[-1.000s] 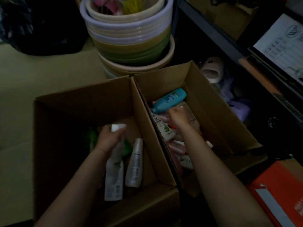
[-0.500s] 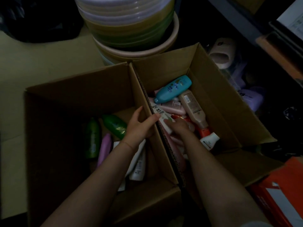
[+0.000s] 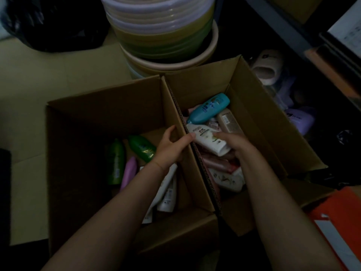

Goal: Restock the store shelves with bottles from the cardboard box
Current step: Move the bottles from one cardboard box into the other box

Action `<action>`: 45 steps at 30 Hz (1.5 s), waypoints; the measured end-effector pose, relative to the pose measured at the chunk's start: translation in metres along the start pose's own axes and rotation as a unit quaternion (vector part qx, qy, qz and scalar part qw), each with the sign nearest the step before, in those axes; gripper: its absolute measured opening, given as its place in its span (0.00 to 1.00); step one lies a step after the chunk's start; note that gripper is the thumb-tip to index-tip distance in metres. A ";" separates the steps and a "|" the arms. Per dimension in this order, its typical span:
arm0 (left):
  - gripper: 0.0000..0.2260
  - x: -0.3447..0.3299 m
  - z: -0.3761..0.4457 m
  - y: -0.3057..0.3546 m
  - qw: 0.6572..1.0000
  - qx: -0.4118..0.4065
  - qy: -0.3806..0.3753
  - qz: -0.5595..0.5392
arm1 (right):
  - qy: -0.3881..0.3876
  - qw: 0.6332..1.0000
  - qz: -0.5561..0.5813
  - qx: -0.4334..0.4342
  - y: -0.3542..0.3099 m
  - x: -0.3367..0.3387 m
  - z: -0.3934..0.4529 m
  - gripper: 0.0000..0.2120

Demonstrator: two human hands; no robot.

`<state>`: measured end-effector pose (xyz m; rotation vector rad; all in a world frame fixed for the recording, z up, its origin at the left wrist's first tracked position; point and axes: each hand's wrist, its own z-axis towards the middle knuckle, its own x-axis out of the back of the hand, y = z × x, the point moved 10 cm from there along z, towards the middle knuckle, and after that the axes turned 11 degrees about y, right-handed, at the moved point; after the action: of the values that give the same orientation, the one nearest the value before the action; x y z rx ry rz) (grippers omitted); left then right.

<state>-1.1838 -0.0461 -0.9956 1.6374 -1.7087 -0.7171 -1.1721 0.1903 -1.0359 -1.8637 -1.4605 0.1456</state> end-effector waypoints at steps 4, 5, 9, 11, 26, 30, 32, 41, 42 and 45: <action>0.51 0.004 -0.006 0.013 0.998 -0.042 -0.009 0.043 | -0.030 0.986 0.145 0.077 -0.042 0.021 -0.052 0.17; 0.47 0.008 -0.009 0.026 0.995 -0.091 0.009 0.041 | -0.052 0.979 0.166 0.107 -0.054 0.022 -0.071 0.16; 0.29 0.020 -0.027 0.078 0.984 -0.139 0.018 -0.111 | -0.119 0.962 0.117 0.214 -0.090 0.001 -0.133 0.08; 0.23 0.025 -0.027 0.088 0.975 -0.117 -0.028 -0.189 | -0.129 0.960 0.076 0.237 -0.098 -0.015 -0.147 0.12; 0.33 0.044 -0.007 0.004 1.000 -0.019 0.007 -0.013 | -0.027 0.998 -0.048 0.044 -0.002 -0.040 -0.041 0.06; 0.39 -0.013 -0.020 -0.011 0.998 -0.009 -0.057 0.003 | -0.060 0.991 -0.114 0.035 0.037 -0.048 -0.024 0.14; 0.41 -0.018 -0.017 -0.018 0.999 -0.003 -0.047 -0.007 | -0.072 0.986 -0.141 0.056 0.046 -0.052 -0.018 0.19; 0.46 -0.009 -0.019 -0.009 0.999 -0.018 -0.044 0.001 | -0.064 0.979 -0.159 0.115 0.051 -0.060 -0.016 0.13; 0.47 -0.009 -0.019 -0.009 0.999 -0.015 -0.044 -0.001 | -0.050 0.989 -0.102 0.096 0.050 -0.052 -0.017 0.11; 0.47 -0.008 -0.021 -0.009 0.999 -0.009 -0.041 -0.004 | -0.063 0.994 -0.064 0.070 0.053 -0.043 -0.016 0.09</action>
<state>-1.1624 -0.0377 -0.9899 1.6241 -1.7475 -0.8113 -1.1368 0.1419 -1.0715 -1.6686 -1.6075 0.3003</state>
